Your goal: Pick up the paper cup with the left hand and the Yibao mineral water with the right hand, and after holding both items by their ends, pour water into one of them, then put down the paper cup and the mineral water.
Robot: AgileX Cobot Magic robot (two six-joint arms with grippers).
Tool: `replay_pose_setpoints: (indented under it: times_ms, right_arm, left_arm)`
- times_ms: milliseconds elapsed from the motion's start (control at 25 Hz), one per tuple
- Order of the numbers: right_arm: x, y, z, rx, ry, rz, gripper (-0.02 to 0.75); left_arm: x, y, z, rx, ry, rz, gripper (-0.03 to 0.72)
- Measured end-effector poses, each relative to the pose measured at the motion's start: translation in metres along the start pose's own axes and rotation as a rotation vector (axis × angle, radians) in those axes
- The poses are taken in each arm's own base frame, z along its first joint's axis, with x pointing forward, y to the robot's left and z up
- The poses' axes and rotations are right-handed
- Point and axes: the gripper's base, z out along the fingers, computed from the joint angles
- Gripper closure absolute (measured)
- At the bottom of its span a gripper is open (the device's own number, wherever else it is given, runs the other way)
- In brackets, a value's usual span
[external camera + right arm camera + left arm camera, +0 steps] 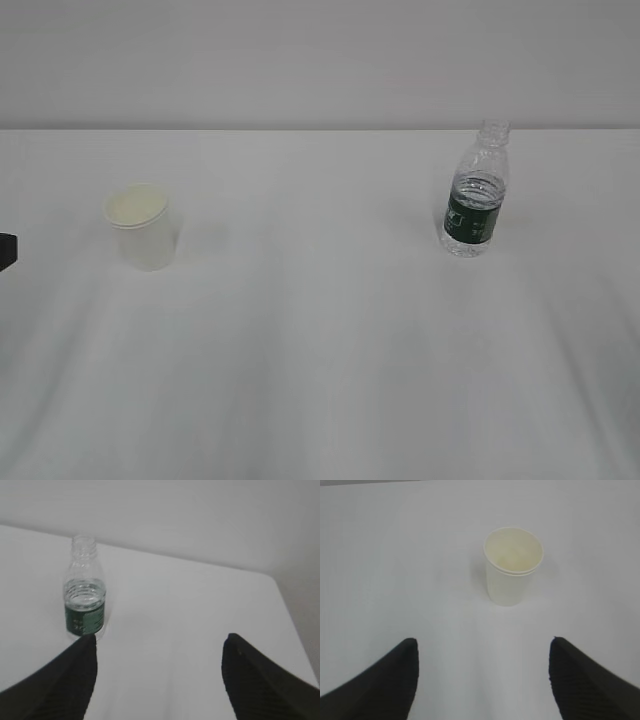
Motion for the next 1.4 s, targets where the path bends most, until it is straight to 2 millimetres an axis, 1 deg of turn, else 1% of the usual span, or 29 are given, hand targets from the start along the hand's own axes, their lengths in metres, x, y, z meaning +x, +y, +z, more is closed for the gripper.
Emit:
replay_pose_setpoints:
  times_ms: [240, 360, 440, 520, 640, 720, 760, 920, 960, 1000, 1200, 1400]
  right_arm:
    - [-0.009, -0.007, 0.001, 0.086, -0.093, -0.102, 0.149]
    - [-0.016, -0.010, 0.000, 0.123, -0.168, -0.189, 0.149]
    - [-0.026, -0.012, -0.002, 0.161, -0.274, -0.219, 0.149]
    - [-0.033, -0.009, -0.004, 0.147, -0.357, -0.251, 0.149]
    - [-0.035, 0.000, 0.001, 0.053, -0.403, -0.239, 0.149]
    - [-0.030, 0.006, 0.010, -0.015, -0.376, -0.201, 0.149]
    - [-0.026, 0.010, 0.019, -0.060, -0.345, -0.160, 0.149]
    - [-0.011, 0.017, 0.043, -0.137, -0.260, -0.062, 0.149]
    - [-0.009, 0.018, 0.046, -0.142, -0.251, -0.063, 0.149]
    - [-0.003, 0.020, 0.053, -0.156, -0.220, -0.033, 0.149]
    - [0.015, 0.026, 0.074, -0.192, -0.129, 0.041, 0.149]
    - [0.031, 0.032, 0.091, -0.221, -0.088, 0.073, 0.149]
  left_arm:
    - [0.000, 0.000, 0.000, 0.000, -0.002, 0.002, 0.107]
    - [0.000, 0.000, 0.000, 0.000, -0.002, 0.002, 0.107]
    - [0.000, 0.000, 0.000, 0.000, -0.002, 0.002, 0.107]
    - [0.000, 0.000, 0.000, 0.000, -0.002, 0.002, 0.111]
    - [0.000, 0.000, 0.000, 0.000, -0.002, 0.002, 0.112]
    - [0.000, 0.000, 0.000, 0.000, -0.002, 0.002, 0.113]
    - [0.000, 0.000, 0.000, 0.000, -0.002, 0.002, 0.113]
    - [0.000, 0.000, 0.001, -0.001, -0.007, 0.002, 0.113]
    - [-0.001, 0.000, 0.002, -0.002, -0.011, 0.002, 0.113]
    - [0.000, 0.000, 0.005, -0.004, -0.013, 0.002, 0.113]
    - [0.002, 0.002, 0.023, -0.018, -0.030, 0.004, 0.113]
    - [0.011, 0.004, 0.052, -0.038, -0.056, 0.011, 0.113]
